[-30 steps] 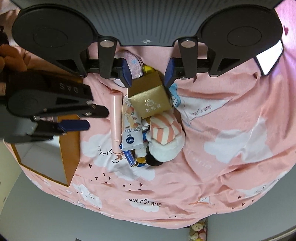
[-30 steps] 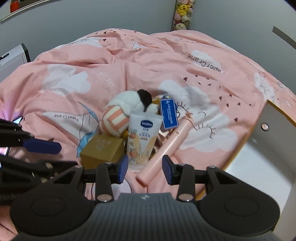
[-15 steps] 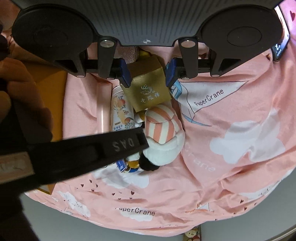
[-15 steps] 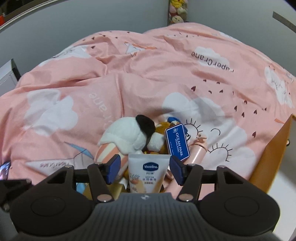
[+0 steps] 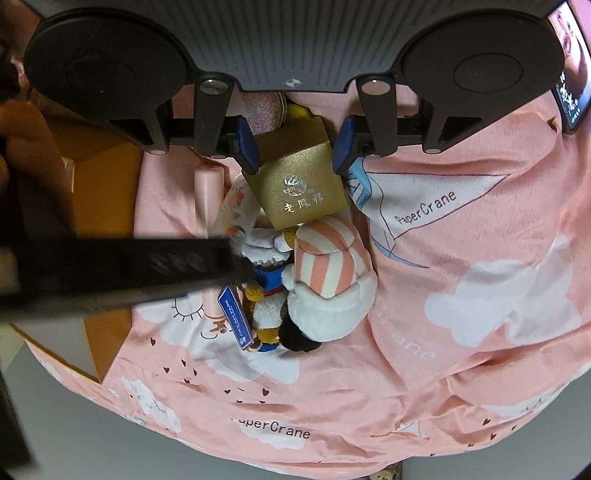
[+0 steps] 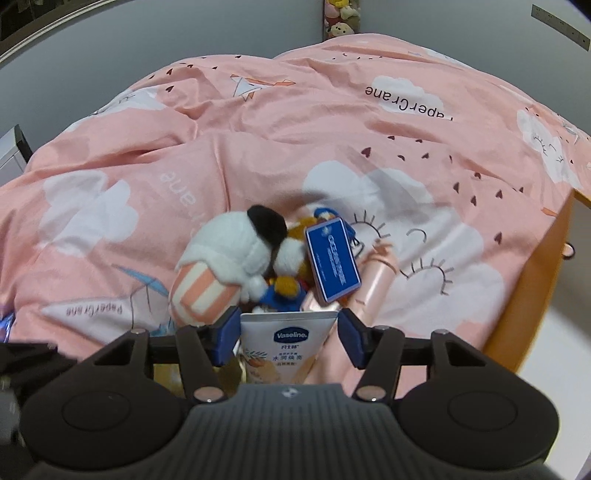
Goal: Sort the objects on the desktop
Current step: 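Grasp the gold box with the left tool while the right tool moves toward the round compact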
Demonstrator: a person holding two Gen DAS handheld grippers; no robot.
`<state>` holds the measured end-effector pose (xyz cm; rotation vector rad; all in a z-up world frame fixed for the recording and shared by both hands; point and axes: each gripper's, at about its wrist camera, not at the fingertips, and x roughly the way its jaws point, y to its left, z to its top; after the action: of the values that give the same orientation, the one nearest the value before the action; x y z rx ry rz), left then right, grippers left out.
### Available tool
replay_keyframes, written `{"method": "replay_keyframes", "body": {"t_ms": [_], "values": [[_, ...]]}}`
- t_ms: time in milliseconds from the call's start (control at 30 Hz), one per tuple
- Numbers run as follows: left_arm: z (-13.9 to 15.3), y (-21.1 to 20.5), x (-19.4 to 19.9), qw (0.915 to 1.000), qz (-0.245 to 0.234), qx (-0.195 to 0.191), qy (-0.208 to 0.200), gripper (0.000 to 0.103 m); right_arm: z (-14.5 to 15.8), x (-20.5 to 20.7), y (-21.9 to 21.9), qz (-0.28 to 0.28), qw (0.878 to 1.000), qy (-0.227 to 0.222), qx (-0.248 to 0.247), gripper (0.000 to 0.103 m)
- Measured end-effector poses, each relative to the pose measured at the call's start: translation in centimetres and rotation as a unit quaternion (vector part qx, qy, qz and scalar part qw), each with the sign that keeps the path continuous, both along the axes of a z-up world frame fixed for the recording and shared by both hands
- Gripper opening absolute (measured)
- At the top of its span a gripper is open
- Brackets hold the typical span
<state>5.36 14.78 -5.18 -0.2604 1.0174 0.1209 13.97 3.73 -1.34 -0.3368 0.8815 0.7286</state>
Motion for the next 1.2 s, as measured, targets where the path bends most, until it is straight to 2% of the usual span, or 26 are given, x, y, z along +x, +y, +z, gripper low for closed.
{"method": "replay_keyframes", "body": {"t_ms": [167,233,333,433,667,733,800,867,933,1000,1067,1200], "values": [[0.2,1.2,0.6,0.9985,0.014,-0.053,0.000,0.057,0.1,-1.1,-1.0,0.010,1.000,-0.009,-0.001,0.059],[0.1,1.3,1.1,0.9979,0.018,-0.062,0.004,0.060,0.2,-1.2,-1.3,0.010,1.000,-0.007,0.001,0.059],[-0.1,0.9,1.8,0.9985,0.021,-0.050,0.010,0.064,0.3,-1.1,-1.7,0.006,1.000,-0.001,0.004,0.055],[-0.5,0.3,2.4,0.9993,0.016,-0.031,0.011,0.068,0.2,-0.9,-2.1,0.002,1.000,0.008,0.007,0.055],[-1.5,0.0,2.6,0.9993,0.000,-0.032,0.020,0.071,0.7,-1.8,-3.7,-0.009,1.000,0.011,0.023,0.055],[-1.4,-0.3,2.2,0.9995,-0.010,-0.025,0.017,0.071,0.7,-2.1,-4.4,-0.011,0.999,0.017,0.027,0.055],[-1.3,-0.2,1.8,0.9996,-0.010,-0.023,0.013,0.065,0.8,-2.5,-5.2,-0.015,0.999,0.016,0.034,0.054],[-1.1,0.4,1.5,0.9995,-0.003,-0.030,0.011,0.058,1.3,-3.2,-6.1,-0.013,0.999,-0.003,0.042,0.055],[-0.8,0.7,1.2,0.9998,0.002,-0.019,0.010,0.053,1.7,-4.2,-6.6,0.006,0.999,-0.020,0.037,0.055],[-0.5,0.5,1.0,0.9999,-0.003,0.008,0.011,0.053,1.4,-5.2,-6.8,0.034,0.999,-0.017,0.020,0.055],[-0.6,0.3,0.8,0.9996,-0.010,0.016,0.019,0.053,0.5,-6.4,-6.6,0.067,0.998,-0.005,0.002,0.054],[-1.2,0.8,0.8,0.9996,-0.003,-0.016,0.021,0.055,-2.1,-7.7,-5.6,0.085,0.996,0.019,-0.013,0.048]]}}
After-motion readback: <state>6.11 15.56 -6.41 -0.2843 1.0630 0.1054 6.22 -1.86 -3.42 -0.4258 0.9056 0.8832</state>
